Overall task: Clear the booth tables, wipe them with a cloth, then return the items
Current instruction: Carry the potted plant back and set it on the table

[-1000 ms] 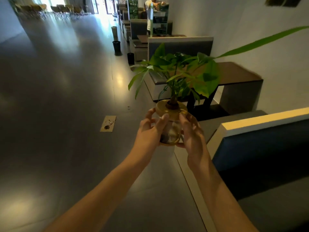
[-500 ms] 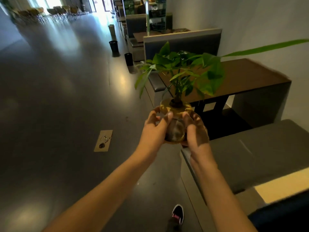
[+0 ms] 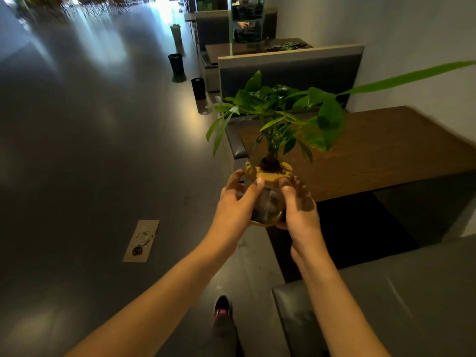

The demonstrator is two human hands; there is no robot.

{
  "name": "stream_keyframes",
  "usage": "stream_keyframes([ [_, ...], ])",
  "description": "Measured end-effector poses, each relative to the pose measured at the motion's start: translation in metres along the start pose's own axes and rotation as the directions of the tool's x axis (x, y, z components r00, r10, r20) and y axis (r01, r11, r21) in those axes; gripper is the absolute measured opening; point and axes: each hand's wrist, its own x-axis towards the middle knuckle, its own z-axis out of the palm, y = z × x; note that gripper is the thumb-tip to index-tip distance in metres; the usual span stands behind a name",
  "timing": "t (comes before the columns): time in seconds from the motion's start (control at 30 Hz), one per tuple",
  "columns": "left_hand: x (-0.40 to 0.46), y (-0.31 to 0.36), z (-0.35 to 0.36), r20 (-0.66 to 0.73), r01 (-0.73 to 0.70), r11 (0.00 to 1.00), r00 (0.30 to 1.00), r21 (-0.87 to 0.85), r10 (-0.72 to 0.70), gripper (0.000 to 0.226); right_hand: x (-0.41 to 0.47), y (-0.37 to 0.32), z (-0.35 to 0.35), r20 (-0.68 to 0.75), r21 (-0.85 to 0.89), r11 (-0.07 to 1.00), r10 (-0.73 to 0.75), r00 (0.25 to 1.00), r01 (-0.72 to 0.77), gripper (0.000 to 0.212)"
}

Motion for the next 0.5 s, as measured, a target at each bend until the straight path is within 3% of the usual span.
stream_keyframes([
  [0.07, 0.050, -0.001, 0.008, 0.018, 0.001, 1.000, 1.000, -0.002, -0.001, 0.066, 0.046, -0.003, 0.012, -0.034, 0.017, 1.000, 0.024, 0.999, -0.024, 0.005],
  [0.13, 0.093, -0.002, 0.013, 0.040, -0.010, 1.000, 0.999, 0.001, 0.010, 0.067, 0.081, -0.009, 0.023, -0.068, 0.042, 0.996, 0.084, 0.994, -0.081, 0.032],
  [0.2, 0.141, -0.001, 0.018, 0.080, -0.016, 1.000, 0.997, 0.005, 0.015, 0.068, 0.124, -0.015, 0.037, -0.119, 0.047, 0.994, 0.107, 0.987, -0.102, 0.042],
  [0.3, 0.209, 0.007, 0.023, 0.117, 0.003, 1.000, 0.993, 0.010, -0.004, 0.070, 0.186, -0.029, 0.056, -0.155, 0.058, 0.992, 0.123, 0.980, -0.116, 0.036],
  [0.4, 0.271, 0.019, 0.028, 0.137, -0.003, 0.999, 0.991, 0.037, -0.002, 0.073, 0.241, -0.045, 0.073, -0.162, 0.074, 0.987, 0.151, 0.975, -0.141, 0.012],
  [0.5, 0.318, 0.023, 0.038, 0.183, -0.002, 0.999, 0.983, 0.044, -0.006, 0.069, 0.281, -0.055, 0.078, -0.199, 0.073, 0.983, 0.182, 0.963, -0.171, 0.017],
])
